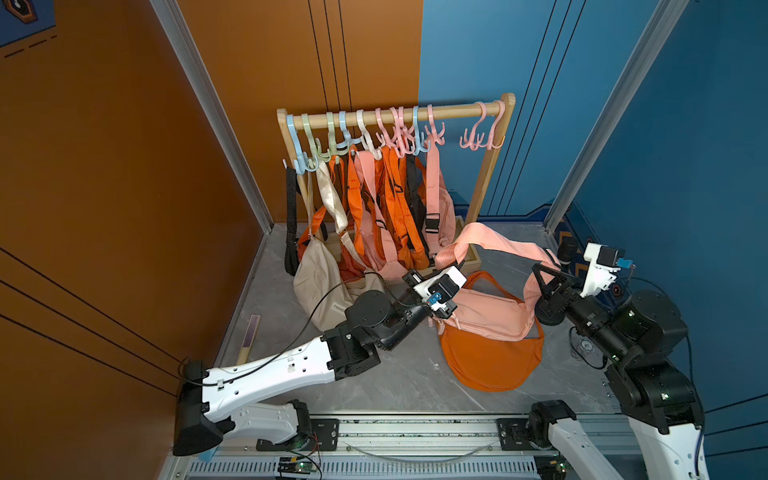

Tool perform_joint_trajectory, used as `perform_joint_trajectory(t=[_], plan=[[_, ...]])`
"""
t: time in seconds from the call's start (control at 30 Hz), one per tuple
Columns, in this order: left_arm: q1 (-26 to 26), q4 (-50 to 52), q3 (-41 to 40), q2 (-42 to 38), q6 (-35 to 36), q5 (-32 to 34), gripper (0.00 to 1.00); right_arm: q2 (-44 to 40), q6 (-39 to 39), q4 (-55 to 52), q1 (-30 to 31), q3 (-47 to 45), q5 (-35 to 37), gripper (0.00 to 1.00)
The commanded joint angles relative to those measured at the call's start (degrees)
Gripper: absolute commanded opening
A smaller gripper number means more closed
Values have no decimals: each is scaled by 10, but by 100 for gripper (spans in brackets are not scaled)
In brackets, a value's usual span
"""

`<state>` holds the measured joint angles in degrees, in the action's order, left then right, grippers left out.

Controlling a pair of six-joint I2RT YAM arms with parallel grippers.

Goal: Take the bag off the hook
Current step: Place the bag inside the bag.

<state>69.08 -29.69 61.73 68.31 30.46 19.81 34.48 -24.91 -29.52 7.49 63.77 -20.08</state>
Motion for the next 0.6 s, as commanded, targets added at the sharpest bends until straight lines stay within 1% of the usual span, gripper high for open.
perform_joint_trajectory(t=[0.0,0.13,0.23,0.37,0.4,0.47,0.57], plan=[[36,-26,-40,-45,16,64,0,-32,6,-17,10,-25,-21,0],[91,-15,-87,-86,48,112,0,-88,15,-36,29,-59,-14,0],[125,0,-113,-108,57,161,0,-128,19,-47,35,-84,-3,0],[185,0,-149,-137,68,212,0,-165,17,-71,36,-95,-14,0],[203,0,-157,-141,74,242,0,-175,14,-78,37,-98,-18,0],[235,-1,-168,-147,87,270,0,-193,6,-85,39,-108,-28,0],[265,-1,-187,-155,87,301,0,-227,-2,-93,38,-126,-33,0]])
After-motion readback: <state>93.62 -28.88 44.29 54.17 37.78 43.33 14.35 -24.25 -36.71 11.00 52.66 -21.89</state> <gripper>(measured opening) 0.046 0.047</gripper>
